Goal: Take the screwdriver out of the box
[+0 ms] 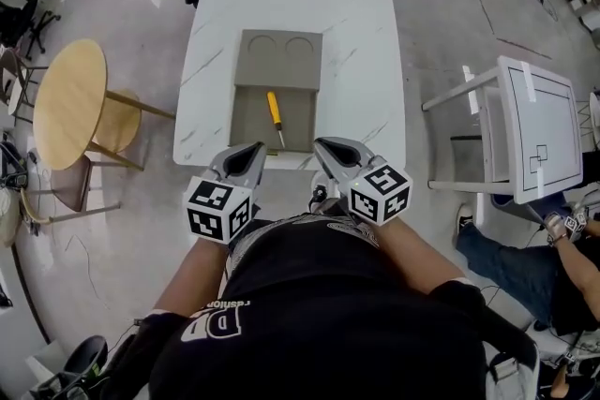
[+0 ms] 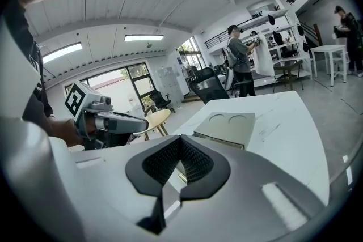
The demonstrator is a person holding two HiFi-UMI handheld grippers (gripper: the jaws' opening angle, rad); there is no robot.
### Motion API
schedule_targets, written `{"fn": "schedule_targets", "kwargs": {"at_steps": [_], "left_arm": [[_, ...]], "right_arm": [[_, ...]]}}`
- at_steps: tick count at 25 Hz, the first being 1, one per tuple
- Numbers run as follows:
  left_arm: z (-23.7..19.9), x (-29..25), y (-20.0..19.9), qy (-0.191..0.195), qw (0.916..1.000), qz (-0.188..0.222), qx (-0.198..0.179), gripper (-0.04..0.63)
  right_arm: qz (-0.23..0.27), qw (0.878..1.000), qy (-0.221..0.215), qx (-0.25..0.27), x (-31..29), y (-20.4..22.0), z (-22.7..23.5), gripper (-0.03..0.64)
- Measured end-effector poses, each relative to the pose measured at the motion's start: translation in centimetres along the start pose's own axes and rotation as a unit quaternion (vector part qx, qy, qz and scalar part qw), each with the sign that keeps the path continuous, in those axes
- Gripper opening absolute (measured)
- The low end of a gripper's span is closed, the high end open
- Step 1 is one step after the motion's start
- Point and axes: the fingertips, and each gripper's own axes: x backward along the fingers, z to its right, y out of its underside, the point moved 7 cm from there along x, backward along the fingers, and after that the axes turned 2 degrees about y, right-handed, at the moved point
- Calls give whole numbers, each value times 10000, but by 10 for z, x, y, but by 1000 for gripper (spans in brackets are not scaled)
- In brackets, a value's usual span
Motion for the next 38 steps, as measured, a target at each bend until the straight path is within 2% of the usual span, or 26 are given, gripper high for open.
{"fn": "schedule_targets", "kwargs": {"at_steps": [8,14,19,30,38], "left_arm": [[2,-33,-28,-450,9989,130,9,58],[-1,-44,-34,-740,9968,221,196,58],[-6,-46,-33,-691,9972,173,213,58],[-33,-49,-50,-119,9999,-18,-97,58],[-45,-47,-44,175,9995,-121,-252,60]], "right_arm": [[-22,9991,-388,171,-10,-27,47,2],[-96,9981,-584,194,-18,-34,67,2],[-168,9977,-638,156,-26,-31,63,2],[-118,9997,-199,-99,-47,-34,45,2],[-30,9998,133,-168,-51,-32,37,2]]}}
